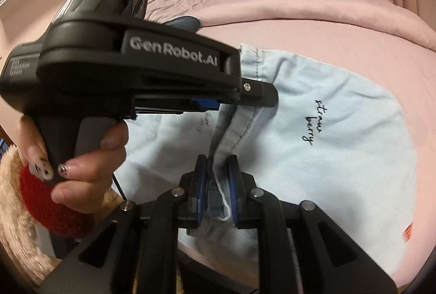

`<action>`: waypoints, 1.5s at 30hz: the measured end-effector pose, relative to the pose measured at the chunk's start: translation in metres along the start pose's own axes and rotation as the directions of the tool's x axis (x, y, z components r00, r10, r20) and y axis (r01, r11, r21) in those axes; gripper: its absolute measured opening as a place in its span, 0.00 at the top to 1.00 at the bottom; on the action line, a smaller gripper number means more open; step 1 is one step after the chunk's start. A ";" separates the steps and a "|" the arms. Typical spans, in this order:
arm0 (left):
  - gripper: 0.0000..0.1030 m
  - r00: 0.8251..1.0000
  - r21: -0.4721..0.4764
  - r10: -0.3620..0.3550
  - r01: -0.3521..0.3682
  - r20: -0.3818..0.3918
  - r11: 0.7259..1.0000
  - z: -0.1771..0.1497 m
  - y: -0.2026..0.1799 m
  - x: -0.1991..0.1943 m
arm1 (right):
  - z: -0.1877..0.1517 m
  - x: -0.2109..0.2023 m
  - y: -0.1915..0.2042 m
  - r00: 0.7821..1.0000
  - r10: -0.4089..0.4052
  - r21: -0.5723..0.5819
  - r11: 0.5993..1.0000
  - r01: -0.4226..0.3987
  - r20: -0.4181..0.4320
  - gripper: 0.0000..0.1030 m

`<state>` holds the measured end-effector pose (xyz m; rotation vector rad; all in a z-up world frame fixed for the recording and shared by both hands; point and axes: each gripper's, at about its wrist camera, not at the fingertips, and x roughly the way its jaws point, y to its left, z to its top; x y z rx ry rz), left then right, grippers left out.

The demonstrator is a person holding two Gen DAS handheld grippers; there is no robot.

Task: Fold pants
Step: 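Carry the hems over toward the waistband with the right gripper and lay them down, then press both open grippers on the folded jeans to flatten the fold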

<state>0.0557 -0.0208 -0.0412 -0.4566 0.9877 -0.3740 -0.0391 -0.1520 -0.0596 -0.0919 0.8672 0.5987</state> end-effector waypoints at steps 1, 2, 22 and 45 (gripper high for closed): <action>0.79 1.000 -0.005 0.019 -0.019 0.004 1.000 0.001 0.007 0.001 | 0.002 0.005 0.002 1.000 0.000 -0.002 1.000 0.000 -0.007 0.85; 0.78 0.999 -0.008 0.037 -0.037 0.004 0.999 0.001 0.011 0.005 | 0.002 0.013 0.004 1.000 0.002 0.004 1.000 -0.002 -0.022 0.85; 0.68 0.993 0.010 0.060 -0.062 0.099 0.998 -0.026 -0.026 -0.012 | -0.008 -0.056 -0.062 0.975 -0.221 0.255 0.943 0.215 -0.007 0.43; 0.68 0.989 0.062 0.109 -0.103 -0.101 0.993 -0.084 -0.021 0.034 | -0.034 -0.049 -0.108 0.945 -0.312 0.261 0.908 0.328 -0.101 0.41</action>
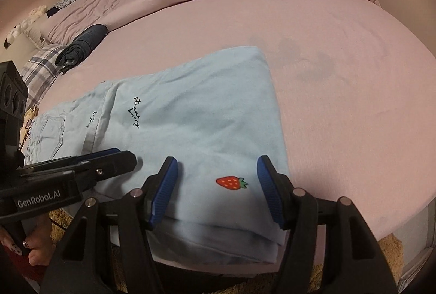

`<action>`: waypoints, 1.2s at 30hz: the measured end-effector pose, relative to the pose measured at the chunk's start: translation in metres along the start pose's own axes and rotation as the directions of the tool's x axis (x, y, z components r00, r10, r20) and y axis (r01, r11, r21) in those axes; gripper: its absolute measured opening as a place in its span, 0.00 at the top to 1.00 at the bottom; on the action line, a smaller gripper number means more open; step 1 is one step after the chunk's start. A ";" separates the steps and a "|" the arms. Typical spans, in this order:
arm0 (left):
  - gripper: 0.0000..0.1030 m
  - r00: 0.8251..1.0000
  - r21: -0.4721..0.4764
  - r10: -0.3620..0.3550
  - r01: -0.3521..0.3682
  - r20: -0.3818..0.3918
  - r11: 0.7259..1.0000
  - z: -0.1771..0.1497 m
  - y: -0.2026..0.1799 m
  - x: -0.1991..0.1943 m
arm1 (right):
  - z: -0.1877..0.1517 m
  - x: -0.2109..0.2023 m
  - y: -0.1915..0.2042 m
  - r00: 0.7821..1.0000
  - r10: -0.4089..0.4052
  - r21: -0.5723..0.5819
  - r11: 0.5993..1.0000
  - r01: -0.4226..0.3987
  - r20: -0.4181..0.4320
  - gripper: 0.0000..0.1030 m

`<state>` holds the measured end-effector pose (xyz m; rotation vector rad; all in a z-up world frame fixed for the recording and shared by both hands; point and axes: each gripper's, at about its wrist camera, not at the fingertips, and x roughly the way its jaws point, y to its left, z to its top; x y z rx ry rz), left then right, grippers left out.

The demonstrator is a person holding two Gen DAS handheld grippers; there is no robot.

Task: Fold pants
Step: 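Press both open grippers on the folded jeans to flatten the fold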

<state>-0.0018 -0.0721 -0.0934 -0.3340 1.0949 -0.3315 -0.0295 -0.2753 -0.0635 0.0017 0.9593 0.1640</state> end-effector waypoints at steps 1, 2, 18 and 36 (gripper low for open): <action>0.68 1.000 -0.008 -0.008 0.008 0.002 1.000 -0.003 0.004 -0.002 | -0.002 0.003 0.002 1.000 0.003 0.002 1.000 -0.003 0.002 0.41; 0.68 1.000 -0.013 -0.012 0.012 0.003 1.000 -0.003 0.003 0.000 | -0.003 0.005 0.004 1.000 0.007 0.006 1.000 -0.007 0.005 0.41; 0.68 1.000 0.007 -0.002 0.002 0.017 1.000 -0.024 0.009 -0.014 | -0.021 -0.007 0.002 1.000 0.020 0.039 0.999 -0.020 -0.010 0.41; 0.68 0.998 -0.040 -0.061 0.061 -0.003 0.997 -0.023 0.026 -0.019 | -0.022 -0.005 0.001 1.000 0.024 0.039 0.999 -0.024 -0.011 0.39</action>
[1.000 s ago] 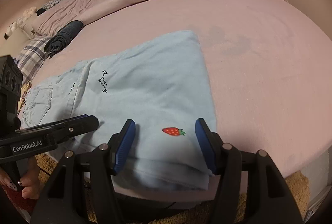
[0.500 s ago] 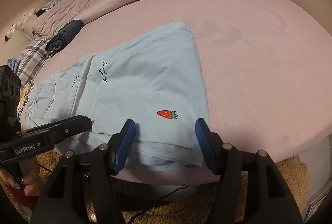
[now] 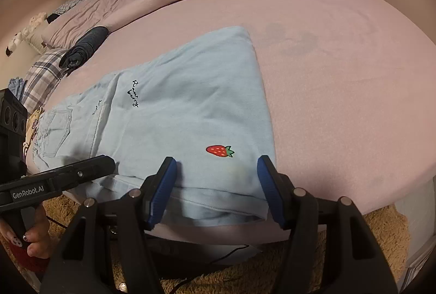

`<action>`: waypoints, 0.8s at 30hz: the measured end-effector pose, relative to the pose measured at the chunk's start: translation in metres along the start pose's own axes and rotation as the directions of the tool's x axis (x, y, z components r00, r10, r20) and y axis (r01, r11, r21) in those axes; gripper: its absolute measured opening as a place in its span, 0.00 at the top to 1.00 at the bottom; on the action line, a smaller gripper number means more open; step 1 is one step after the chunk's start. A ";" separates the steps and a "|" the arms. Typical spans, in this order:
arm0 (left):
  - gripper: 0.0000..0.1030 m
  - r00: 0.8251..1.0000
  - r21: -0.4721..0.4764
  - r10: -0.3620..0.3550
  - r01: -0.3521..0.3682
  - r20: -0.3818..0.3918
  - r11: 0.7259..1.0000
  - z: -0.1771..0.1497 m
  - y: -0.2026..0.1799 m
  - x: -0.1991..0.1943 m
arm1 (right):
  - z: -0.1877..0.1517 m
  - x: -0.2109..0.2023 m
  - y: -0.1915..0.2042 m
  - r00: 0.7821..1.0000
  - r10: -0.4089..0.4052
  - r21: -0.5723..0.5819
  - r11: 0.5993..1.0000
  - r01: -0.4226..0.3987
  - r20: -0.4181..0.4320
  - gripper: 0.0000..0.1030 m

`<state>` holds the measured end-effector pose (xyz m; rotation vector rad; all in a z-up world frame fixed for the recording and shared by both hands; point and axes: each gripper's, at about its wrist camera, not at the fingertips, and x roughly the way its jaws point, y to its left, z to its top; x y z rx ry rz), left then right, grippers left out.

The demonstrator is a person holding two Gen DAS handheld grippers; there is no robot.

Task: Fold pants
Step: 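Press both open grippers on the folded jeans to flatten the fold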

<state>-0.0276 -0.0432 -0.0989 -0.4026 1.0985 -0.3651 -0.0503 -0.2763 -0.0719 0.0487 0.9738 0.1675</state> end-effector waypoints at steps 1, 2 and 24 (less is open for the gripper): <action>0.68 1.000 0.001 0.002 -0.002 0.000 1.000 0.000 0.000 0.000 | 0.000 0.000 0.000 1.000 0.000 0.000 1.000 0.000 0.000 0.39; 0.68 1.000 0.001 0.001 -0.001 0.001 1.000 0.000 0.000 0.000 | 0.000 0.001 0.001 1.000 -0.001 -0.001 1.000 0.001 0.000 0.39; 0.68 1.000 0.001 -0.011 0.011 -0.001 1.000 0.001 0.003 0.000 | -0.001 0.003 0.003 1.000 -0.014 -0.018 1.000 0.014 0.000 0.36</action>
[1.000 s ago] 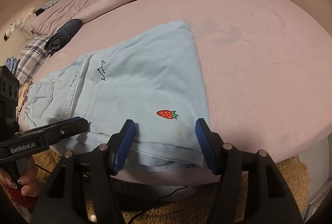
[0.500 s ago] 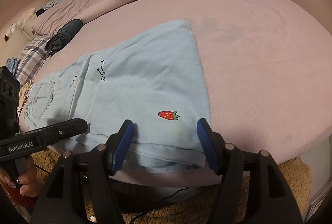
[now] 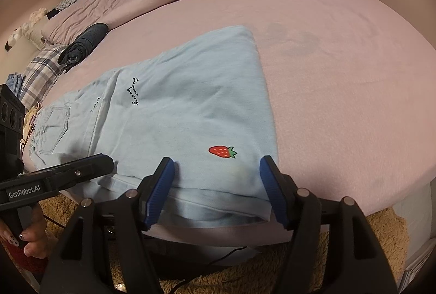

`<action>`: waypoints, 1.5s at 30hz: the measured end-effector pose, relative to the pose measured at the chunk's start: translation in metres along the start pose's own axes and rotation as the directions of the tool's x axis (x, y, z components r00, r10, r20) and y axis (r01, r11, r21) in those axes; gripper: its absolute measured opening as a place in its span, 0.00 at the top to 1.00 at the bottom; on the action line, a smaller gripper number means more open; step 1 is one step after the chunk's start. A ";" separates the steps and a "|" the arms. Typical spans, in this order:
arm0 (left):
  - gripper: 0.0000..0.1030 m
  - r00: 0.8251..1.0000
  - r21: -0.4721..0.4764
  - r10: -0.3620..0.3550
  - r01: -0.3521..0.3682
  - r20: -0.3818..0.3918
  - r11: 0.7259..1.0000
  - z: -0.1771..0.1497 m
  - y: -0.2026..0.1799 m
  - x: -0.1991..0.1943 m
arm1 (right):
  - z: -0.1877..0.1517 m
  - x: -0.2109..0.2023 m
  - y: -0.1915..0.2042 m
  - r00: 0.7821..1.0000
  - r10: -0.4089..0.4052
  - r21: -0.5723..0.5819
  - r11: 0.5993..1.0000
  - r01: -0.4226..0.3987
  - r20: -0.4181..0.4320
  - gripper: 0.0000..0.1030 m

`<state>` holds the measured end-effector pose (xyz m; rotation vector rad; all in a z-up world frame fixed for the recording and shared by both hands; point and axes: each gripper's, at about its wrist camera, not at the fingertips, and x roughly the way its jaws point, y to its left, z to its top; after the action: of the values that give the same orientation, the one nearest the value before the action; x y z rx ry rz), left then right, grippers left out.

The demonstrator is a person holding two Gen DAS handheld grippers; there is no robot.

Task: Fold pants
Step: 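Press both open grippers on the folded jeans to flatten the fold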

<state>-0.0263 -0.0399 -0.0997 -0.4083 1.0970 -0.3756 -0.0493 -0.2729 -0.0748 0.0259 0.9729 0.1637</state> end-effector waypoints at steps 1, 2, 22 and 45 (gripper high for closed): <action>0.68 1.000 0.000 0.000 0.000 0.000 1.000 0.000 -0.001 0.000 | 0.000 0.000 0.000 1.000 0.000 0.000 1.000 0.000 0.000 0.36; 0.68 1.000 0.001 0.000 0.000 0.001 1.000 -0.001 -0.001 0.000 | 0.000 0.000 0.000 1.000 0.000 0.002 1.000 0.000 0.000 0.36; 0.68 1.000 0.007 0.001 -0.001 0.001 1.000 -0.001 -0.001 0.001 | 0.000 0.003 0.005 1.000 -0.017 -0.008 1.000 0.017 0.002 0.35; 0.68 1.000 -0.027 0.004 -0.005 -0.031 1.000 0.001 0.015 -0.018 | -0.009 -0.012 0.013 0.998 -0.060 -0.017 0.998 0.060 -0.026 0.35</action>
<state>-0.0316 -0.0179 -0.0925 -0.4252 1.1337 -0.3646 -0.0648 -0.2627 -0.0682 -0.0201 0.9974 0.1168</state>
